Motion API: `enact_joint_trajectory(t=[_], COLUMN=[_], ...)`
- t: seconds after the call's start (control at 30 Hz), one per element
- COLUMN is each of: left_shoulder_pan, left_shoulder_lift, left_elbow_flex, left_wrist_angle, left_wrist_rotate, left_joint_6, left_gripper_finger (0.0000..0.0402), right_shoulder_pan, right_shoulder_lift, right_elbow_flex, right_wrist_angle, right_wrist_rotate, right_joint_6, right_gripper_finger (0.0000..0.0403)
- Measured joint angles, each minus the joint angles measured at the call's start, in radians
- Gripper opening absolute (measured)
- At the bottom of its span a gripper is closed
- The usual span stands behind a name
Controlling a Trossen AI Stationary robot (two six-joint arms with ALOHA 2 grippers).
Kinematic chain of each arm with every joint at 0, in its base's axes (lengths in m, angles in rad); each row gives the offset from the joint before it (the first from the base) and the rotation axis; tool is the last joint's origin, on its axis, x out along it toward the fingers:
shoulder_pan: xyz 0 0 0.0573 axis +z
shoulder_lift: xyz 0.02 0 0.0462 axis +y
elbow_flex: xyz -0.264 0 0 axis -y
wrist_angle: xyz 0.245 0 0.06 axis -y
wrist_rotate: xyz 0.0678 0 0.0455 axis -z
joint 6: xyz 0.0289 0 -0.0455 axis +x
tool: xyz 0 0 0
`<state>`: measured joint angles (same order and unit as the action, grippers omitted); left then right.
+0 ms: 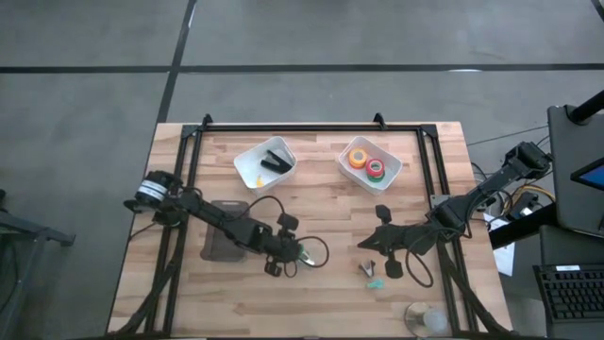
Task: Pick and place Stapler, Stapler remover, tape
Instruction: Put the green stapler into the left white bin
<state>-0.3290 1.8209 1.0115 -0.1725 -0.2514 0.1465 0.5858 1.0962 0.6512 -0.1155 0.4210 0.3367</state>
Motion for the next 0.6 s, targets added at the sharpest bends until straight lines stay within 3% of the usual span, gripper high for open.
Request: enact_joint_trajectory(t=[0.27, 0.6], left_shoulder_pan=[-0.002, -0.001], left_shoulder_lift=[0.011, 0.011], left_elbow_flex=[0.0, 0.0], left_wrist_angle=[0.016, 0.024], left_wrist_rotate=[0.015, 0.052], left_joint_6=[-0.036, -0.14], left_gripper_finger=[0.0093, 0.0021], right_shoulder_pan=[0.0, 0.0], right_shoulder_lift=[0.0, 0.0], right_elbow_flex=[-0.001, -0.003], right_wrist_angle=[0.002, 0.002], right_wrist_rotate=[0.0, 0.0], right_joint_6=[0.0, 0.0], right_gripper_finger=[0.0008, 0.0008])
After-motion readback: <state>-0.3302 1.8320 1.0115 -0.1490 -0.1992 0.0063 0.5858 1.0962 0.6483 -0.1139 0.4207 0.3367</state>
